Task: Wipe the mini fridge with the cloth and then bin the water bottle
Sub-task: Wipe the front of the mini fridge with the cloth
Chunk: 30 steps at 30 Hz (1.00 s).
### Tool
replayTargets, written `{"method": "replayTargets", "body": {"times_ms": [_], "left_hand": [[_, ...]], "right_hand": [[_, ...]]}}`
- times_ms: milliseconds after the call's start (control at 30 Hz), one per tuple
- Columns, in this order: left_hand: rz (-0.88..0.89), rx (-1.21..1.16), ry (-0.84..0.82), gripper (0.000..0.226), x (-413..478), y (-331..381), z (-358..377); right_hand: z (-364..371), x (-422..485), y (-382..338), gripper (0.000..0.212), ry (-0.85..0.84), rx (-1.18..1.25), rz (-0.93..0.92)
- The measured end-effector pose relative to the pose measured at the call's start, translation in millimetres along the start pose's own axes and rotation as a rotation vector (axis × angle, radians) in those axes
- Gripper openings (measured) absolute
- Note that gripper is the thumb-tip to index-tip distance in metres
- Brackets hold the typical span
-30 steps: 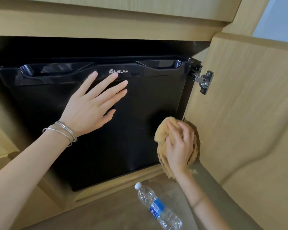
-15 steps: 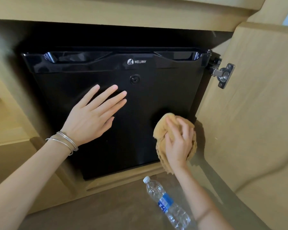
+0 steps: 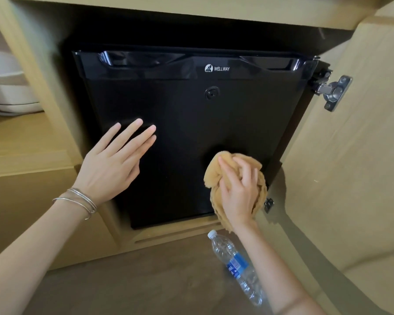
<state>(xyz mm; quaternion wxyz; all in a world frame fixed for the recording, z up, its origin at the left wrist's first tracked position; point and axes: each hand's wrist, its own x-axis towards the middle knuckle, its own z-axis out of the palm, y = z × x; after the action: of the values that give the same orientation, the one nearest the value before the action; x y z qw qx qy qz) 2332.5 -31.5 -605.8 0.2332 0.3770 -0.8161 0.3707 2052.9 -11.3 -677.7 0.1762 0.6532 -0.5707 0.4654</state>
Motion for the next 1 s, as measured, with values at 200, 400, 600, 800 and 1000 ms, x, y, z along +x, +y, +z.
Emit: {"method": "replayTargets", "body": {"times_ms": [200, 400, 600, 800, 1000], "left_hand": [[-0.079, 0.035, 0.013, 0.054, -20.4, -6.7, -2.1], [-0.106, 0.127, 0.007, 0.053, -40.0, -10.3, -4.0], [-0.123, 0.200, 0.009, 0.052, -46.6, -7.9, -2.9], [-0.104, 0.276, -0.003, 0.055, -48.9, -11.6, -2.3], [-0.136, 0.328, -0.010, 0.056, -62.7, -13.2, -1.7]], "right_hand": [[18.9, 18.6, -34.2, 0.045, 0.047, -0.033, 0.033], [36.0, -25.8, -27.2, 0.038, -0.126, -0.099, -0.235], [27.3, 23.0, -68.1, 0.040, 0.093, 0.001, -0.131], [49.5, -8.1, -60.8, 0.031, 0.018, -0.071, -0.301], [31.1, 29.0, -100.3, 0.036, 0.147, 0.028, -0.212]]}}
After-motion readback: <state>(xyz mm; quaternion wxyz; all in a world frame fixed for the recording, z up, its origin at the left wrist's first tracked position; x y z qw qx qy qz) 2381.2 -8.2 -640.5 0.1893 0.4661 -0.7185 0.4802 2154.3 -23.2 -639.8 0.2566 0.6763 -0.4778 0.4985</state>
